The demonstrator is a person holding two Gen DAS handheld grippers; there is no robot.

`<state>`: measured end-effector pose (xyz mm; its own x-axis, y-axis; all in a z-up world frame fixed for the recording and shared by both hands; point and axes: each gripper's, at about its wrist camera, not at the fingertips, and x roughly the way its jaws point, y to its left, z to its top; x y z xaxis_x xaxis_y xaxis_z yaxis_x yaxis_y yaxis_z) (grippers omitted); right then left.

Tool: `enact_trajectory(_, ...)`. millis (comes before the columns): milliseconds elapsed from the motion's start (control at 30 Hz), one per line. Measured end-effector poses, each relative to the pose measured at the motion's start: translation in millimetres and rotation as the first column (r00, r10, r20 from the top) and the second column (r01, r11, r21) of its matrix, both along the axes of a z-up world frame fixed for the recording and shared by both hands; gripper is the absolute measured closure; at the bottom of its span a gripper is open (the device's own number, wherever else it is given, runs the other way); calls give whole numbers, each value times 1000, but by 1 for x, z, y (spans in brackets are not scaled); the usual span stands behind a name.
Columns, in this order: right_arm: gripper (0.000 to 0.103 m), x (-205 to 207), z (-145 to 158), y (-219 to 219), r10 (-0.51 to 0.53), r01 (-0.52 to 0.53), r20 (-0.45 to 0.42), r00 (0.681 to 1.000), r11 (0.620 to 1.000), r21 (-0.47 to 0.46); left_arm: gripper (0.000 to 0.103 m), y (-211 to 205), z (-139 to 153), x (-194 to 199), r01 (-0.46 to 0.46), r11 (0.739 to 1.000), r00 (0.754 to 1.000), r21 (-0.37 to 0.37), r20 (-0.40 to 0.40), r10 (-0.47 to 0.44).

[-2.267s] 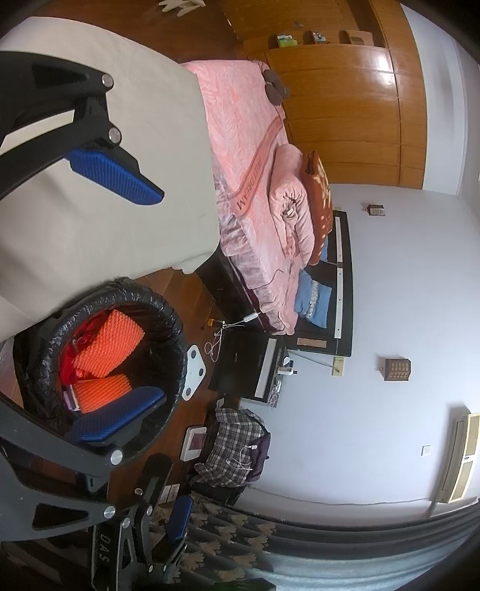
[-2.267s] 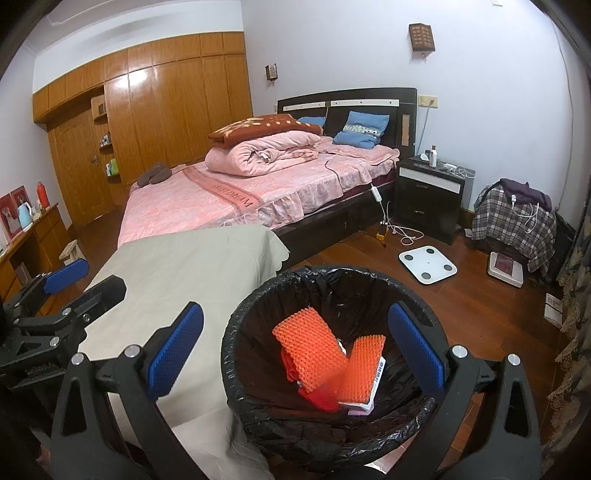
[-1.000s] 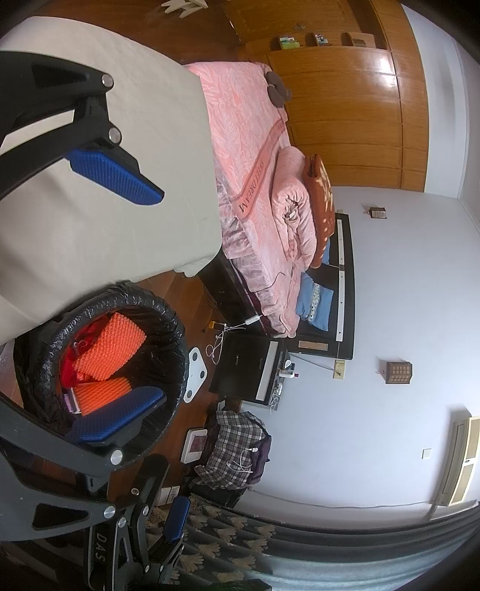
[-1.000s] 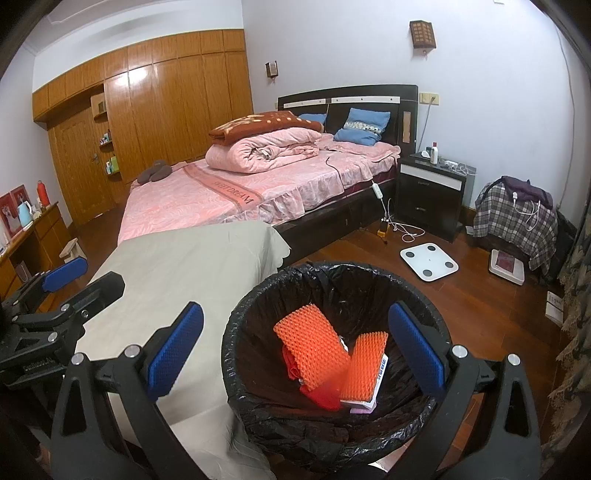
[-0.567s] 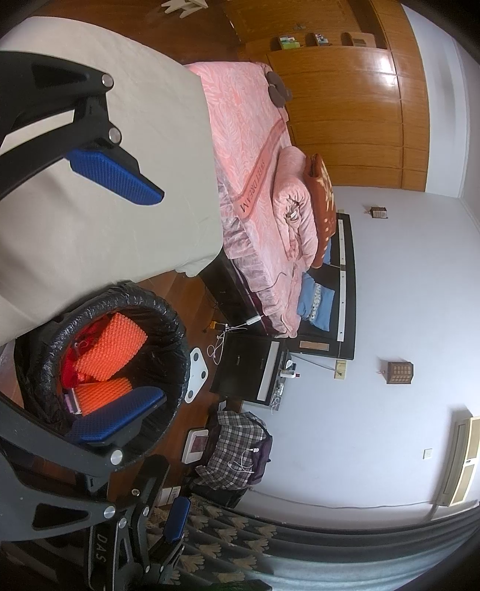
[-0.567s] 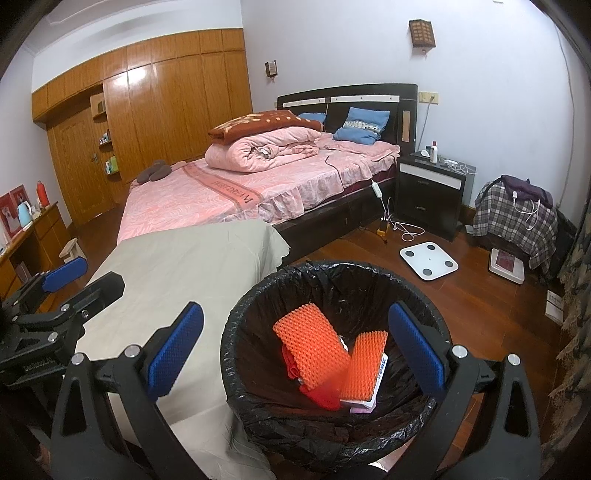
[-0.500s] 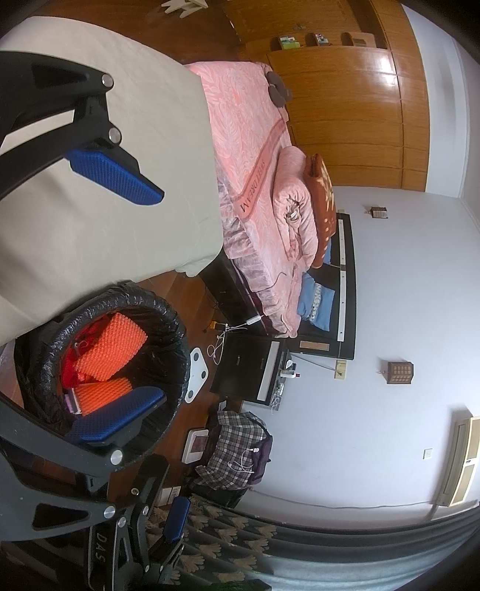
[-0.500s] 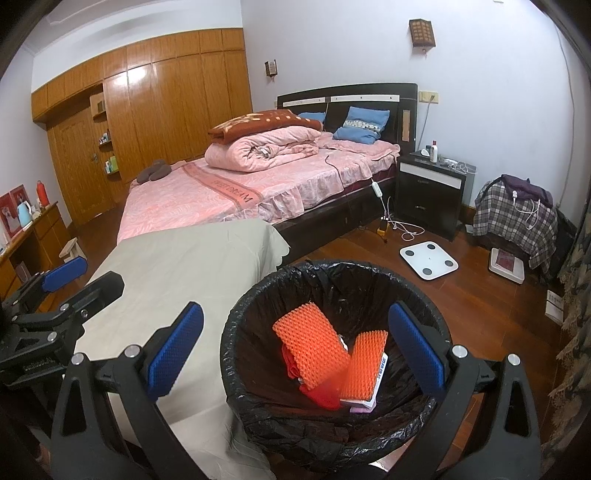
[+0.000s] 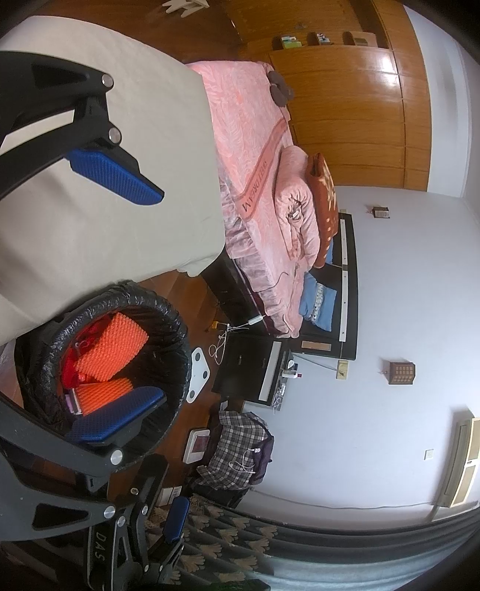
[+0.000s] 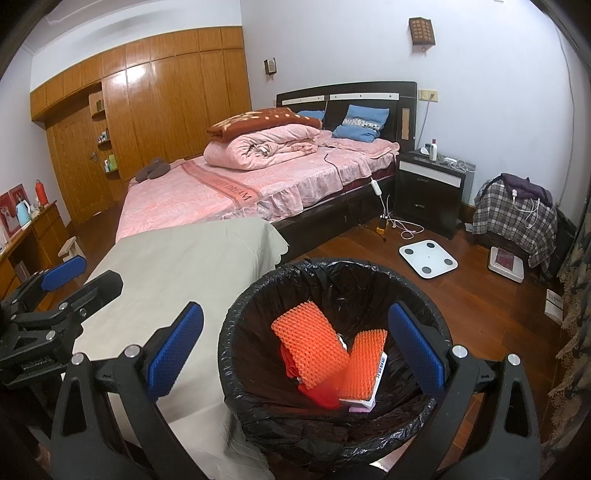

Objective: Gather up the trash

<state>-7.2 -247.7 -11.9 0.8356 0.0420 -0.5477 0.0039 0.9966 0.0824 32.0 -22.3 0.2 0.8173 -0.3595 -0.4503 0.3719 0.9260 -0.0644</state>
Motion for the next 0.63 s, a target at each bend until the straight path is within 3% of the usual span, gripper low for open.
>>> enact_trajectory(633, 6, 1, 0, 2, -1, 1, -4, 1000, 1000, 2, 6, 3, -5, -1, 4, 1000, 1000, -3, -10, -4)
